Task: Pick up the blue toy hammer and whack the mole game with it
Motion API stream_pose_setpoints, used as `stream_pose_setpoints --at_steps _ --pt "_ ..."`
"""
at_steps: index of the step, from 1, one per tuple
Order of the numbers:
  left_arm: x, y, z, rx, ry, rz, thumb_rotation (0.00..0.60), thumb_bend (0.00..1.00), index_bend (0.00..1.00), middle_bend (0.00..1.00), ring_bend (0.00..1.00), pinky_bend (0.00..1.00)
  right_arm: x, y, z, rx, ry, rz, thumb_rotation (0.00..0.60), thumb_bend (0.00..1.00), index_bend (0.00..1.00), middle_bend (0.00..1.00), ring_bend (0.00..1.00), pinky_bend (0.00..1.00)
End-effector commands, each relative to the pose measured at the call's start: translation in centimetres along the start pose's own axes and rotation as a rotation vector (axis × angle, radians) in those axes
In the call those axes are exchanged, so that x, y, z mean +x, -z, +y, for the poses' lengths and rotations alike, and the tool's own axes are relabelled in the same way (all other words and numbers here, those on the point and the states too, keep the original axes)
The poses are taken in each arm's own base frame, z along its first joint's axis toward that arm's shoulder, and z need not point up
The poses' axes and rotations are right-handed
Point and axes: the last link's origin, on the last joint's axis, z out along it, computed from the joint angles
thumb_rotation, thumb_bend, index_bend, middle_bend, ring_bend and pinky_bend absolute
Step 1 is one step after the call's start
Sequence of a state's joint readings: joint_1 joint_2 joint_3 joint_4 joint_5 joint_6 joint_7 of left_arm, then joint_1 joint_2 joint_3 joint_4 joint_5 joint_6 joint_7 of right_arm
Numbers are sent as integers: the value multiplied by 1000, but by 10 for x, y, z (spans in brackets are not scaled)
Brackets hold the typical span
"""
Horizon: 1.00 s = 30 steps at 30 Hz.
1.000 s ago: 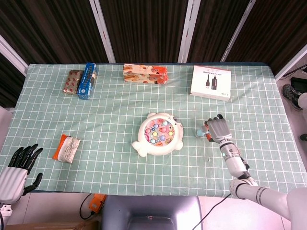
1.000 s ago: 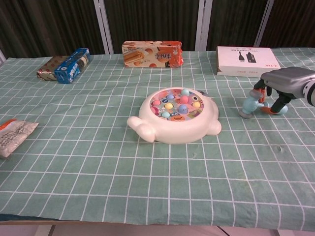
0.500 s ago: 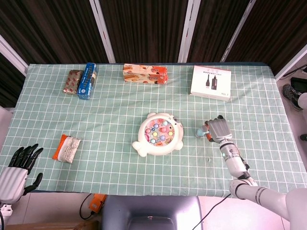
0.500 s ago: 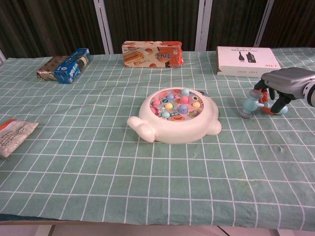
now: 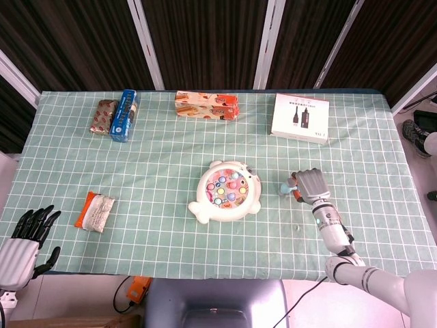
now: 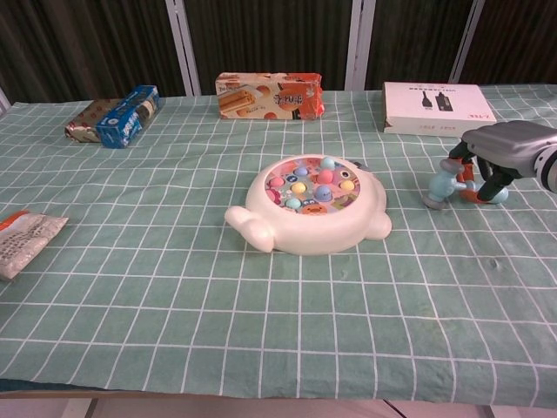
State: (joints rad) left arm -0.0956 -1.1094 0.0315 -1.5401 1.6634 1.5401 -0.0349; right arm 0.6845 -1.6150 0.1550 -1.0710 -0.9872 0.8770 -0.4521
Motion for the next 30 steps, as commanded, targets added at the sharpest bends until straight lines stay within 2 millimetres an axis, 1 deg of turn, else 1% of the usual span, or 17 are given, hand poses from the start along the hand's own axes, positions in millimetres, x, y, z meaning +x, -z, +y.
stream_pose_setpoints --at_steps 1,12,17,23,27,30 --pt "0 0 0 0 0 0 600 419 0 0 0 0 0 0 0 -1 3 2 600 543 928 640 573 610" --pt "1 0 0 0 3 3 600 419 0 0 0 0 -5 0 -1 2 -2 7 600 549 944 651 588 633" --pt "1 1 -1 -1 4 3 600 419 0 0 0 0 -1 0 0 0 -13 28 600 551 947 654 593 637" --pt "2 1 -1 -1 7 5 600 419 0 0 0 0 14 3 2 3 -33 75 600 555 956 662 603 646" --pt "2 1 -1 -3 9 6 600 419 0 0 0 0 29 7 1 12 -38 109 600 557 958 663 604 647" --pt "2 1 0 -4 9 7 600 419 0 0 0 0 44 10 -5 30 -38 142 600 558 958 663 604 647"
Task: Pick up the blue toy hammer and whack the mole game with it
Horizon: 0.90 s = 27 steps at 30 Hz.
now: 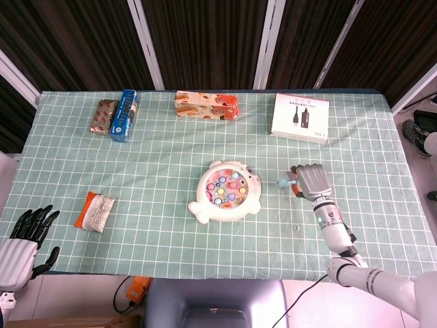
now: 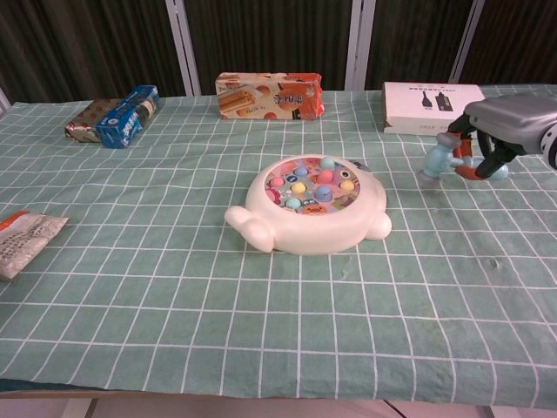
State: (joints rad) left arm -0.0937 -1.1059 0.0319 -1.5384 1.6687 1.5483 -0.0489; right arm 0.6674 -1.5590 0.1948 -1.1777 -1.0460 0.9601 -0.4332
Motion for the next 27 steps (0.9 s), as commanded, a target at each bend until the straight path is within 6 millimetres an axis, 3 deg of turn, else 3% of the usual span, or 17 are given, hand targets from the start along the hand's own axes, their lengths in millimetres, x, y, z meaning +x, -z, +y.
stream_pose_setpoints --at_steps 1,6,13,21,27 --pt "0 0 0 -1 1 0 600 419 0 0 0 0 23 1 -8 23 11 52 600 559 958 663 604 647" --pt "0 0 1 -4 3 -1 600 419 0 0 0 0 56 4 -39 90 82 116 600 560 958 663 605 647" --pt "0 -1 0 -6 5 -4 600 420 0 0 0 0 83 0 -93 135 202 148 600 551 959 664 606 647" --pt "3 0 -4 2 17 3 600 420 0 0 0 0 80 -15 -143 141 360 142 600 551 959 664 606 647" --pt "5 1 -6 2 25 5 600 419 0 0 0 0 72 -18 -161 142 445 138 600 545 959 664 606 647"
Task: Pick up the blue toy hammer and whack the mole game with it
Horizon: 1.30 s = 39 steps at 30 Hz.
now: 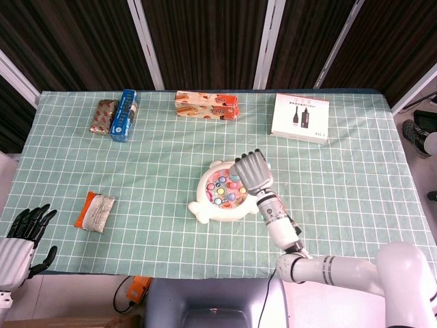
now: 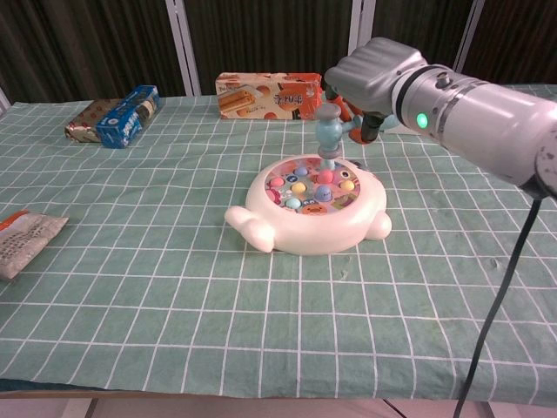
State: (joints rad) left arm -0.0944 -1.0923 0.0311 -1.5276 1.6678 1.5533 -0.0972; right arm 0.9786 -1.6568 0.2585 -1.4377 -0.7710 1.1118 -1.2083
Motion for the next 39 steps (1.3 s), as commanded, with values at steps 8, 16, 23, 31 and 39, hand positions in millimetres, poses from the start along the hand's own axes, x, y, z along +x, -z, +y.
stream_pose_setpoints --at_steps 8,16,23,31,39 --pt "3 2 -2 -1 12 10 600 421 0 0 0 0 2 -2 -18 13 53 0 600 544 959 664 606 647" --pt "3 3 -2 -6 12 8 600 420 0 0 0 0 -2 -1 -20 16 90 -20 600 542 959 664 606 647" --pt "3 3 -2 -6 14 9 600 420 0 0 0 0 -6 -1 -24 16 130 -38 600 542 959 664 606 647" --pt "4 3 -2 -8 15 11 600 420 0 0 0 0 -10 -2 -27 10 158 -59 600 541 959 664 606 647" --pt "4 3 -3 -8 18 14 600 420 0 0 0 0 -14 -3 -26 0 176 -76 600 542 959 664 606 647"
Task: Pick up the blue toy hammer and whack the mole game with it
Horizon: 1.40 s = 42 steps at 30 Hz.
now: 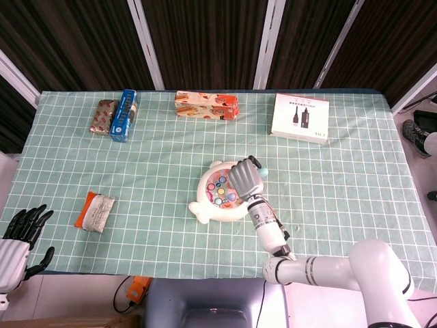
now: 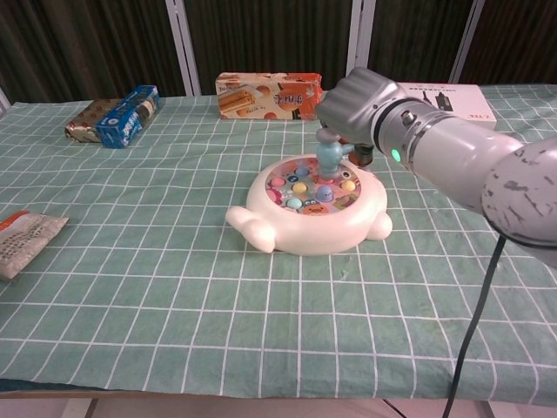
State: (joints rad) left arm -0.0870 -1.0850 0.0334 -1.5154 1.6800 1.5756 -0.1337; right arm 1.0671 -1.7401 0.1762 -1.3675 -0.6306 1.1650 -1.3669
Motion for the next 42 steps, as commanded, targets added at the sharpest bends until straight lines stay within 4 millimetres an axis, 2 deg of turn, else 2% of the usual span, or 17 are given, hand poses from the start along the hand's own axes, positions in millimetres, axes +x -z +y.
stream_pose_setpoints --at_steps 1,6,11,19,29,42 --pt "0 0 0 -1 1 0 600 420 0 0 0 0 -1 0 0 -1 3 -4 600 542 959 664 606 647" --pt "0 0 0 0 1 1 600 420 0 0 0 0 4 0 3 -9 -26 15 600 542 959 664 606 647" --pt "1 1 0 0 1 1 600 420 0 0 0 0 12 -2 16 -44 -85 45 600 542 959 664 606 647" --pt "0 0 -1 0 1 -2 600 420 0 0 0 0 13 -6 23 -73 -105 45 600 542 959 664 606 647" --pt "1 -2 -3 9 7 -3 600 420 0 0 0 0 4 -20 5 -75 -47 4 600 542 959 664 606 647" --pt "2 -1 -4 7 12 2 600 420 0 0 0 0 -1 -24 1 -86 -3 -24 600 542 959 664 606 647"
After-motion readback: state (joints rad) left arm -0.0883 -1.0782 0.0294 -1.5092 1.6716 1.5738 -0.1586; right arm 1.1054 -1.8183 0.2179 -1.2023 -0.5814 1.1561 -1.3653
